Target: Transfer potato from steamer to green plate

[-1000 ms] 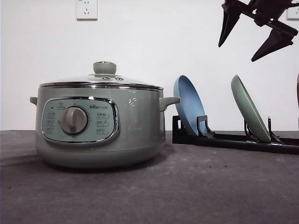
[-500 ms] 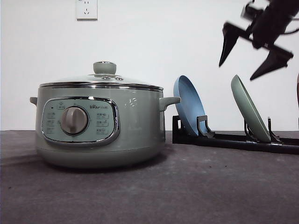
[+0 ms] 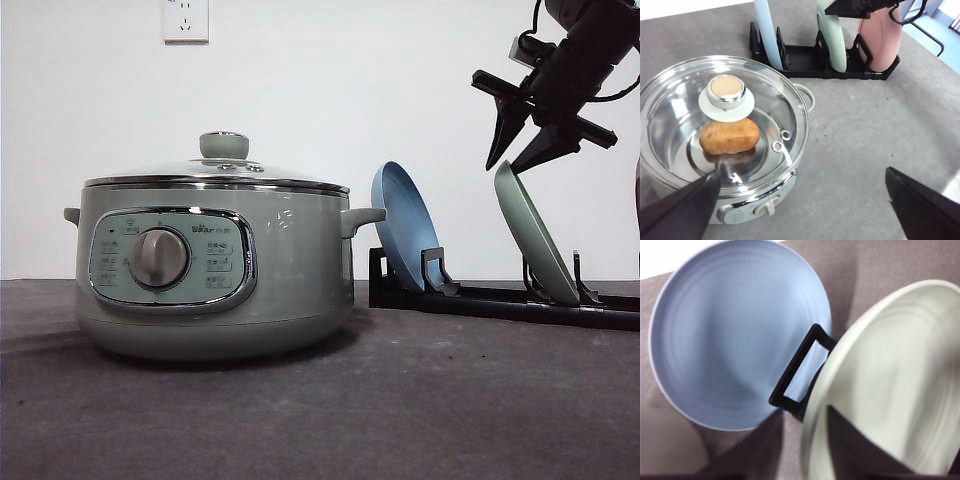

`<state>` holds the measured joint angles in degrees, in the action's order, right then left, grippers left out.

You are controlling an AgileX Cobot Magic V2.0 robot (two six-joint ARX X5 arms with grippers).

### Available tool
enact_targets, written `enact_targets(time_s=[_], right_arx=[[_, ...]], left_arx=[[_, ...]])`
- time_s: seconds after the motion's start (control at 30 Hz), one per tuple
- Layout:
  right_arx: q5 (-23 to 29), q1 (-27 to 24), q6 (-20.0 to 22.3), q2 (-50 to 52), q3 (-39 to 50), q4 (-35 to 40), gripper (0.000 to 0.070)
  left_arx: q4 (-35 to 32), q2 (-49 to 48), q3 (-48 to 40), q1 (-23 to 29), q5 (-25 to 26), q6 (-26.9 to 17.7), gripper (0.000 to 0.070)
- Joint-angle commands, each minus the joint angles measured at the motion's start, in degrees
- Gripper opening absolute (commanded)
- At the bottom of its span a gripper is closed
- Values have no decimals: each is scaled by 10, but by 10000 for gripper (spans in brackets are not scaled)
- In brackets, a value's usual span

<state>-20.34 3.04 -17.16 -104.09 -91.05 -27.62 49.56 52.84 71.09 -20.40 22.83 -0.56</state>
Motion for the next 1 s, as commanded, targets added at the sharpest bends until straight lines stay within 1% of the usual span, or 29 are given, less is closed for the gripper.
enact_targets(time_s=[0.0,0.03,0.17,0.33,0.47,0.57,0.63,0.73,0.97], right_arx=[[-6,0,-11,-16,-13,4,13],[-7,-1,-14,-16,-13,4,0],[-10,-8,-43,-14,-14,6,0],[-56,-24,-68,15,-30,1,0],[-106,-30,-91,65,-37,1,0],[-136,-31,-92,109,-37,-10,0],[-148,-31,-83,142,-37,-26,0],[-158,-30,-51,189,-37,-62,0],[-157,-24,63,299,-37,-195,0]], left_arx=[[-7,4,14,-2,4,-5,660],[-6,4,14,-2,4,-5,660],[-4,4,14,-2,4,-5,660],[3,4,14,-2,4,-5,660],[3,4,14,-2,4,-5,660],[2,4,14,-2,4,-5,660],[2,4,14,-2,4,-5,660],[2,4,14,-2,4,-5,660],[2,4,14,-2,4,-5,660]])
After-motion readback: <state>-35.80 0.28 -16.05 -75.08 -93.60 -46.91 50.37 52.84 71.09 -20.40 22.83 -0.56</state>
